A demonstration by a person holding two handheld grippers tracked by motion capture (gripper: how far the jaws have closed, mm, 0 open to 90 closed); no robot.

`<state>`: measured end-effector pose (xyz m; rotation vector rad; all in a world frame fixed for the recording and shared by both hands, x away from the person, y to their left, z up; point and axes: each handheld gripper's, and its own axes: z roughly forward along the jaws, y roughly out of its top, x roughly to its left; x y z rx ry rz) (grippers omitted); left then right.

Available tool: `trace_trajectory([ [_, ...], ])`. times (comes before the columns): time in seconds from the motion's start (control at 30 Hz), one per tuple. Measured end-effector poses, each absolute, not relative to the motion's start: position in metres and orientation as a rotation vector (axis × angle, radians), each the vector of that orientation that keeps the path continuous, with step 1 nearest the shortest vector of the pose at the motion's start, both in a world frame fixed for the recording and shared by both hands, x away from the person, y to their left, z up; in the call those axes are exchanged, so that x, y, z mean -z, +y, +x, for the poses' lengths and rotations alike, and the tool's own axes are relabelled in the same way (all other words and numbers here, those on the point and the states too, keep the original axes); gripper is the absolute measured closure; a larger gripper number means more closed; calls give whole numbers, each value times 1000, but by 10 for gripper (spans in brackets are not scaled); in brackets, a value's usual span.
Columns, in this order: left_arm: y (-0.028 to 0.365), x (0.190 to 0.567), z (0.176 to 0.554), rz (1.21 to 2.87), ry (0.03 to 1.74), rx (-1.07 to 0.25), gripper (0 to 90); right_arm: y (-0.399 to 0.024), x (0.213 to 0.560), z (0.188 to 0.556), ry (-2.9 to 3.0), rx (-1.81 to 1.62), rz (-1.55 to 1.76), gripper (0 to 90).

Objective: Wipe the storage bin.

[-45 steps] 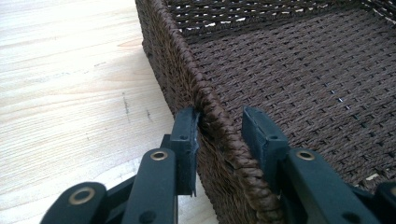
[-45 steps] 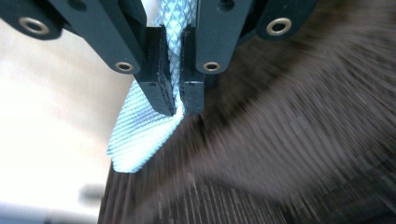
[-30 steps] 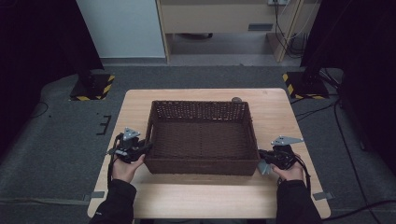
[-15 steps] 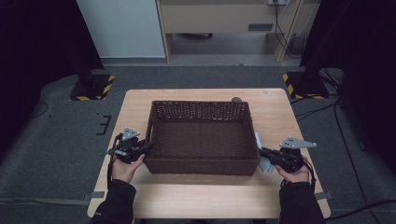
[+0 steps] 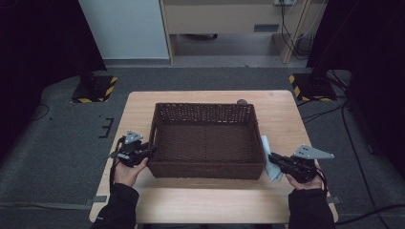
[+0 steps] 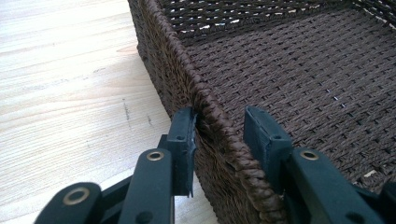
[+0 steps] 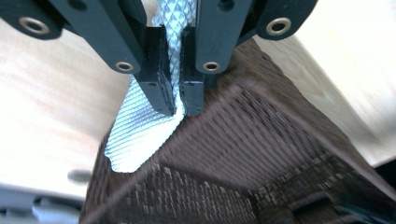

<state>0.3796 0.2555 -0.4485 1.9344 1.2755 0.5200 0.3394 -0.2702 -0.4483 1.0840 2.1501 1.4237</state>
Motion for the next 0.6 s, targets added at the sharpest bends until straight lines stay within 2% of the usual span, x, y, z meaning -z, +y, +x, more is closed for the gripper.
trace_trajectory([
  [0.13, 256, 449, 379, 1931, 1278, -519, 637, -270, 453, 337, 2193, -1407, 1081, 846],
  [0.3, 255, 449, 380, 1929, 1282, -515, 639, -267, 483, 341, 2343, -1234, 1188, 846],
  [0.4, 255, 448, 380, 1931, 1284, -514, 639, -265, 490, 344, 2375, -1183, 1203, 846],
  [0.6, 255, 448, 380, 1931, 1284, -515, 639, -272, 463, 335, 2215, -1360, 1135, 846],
])
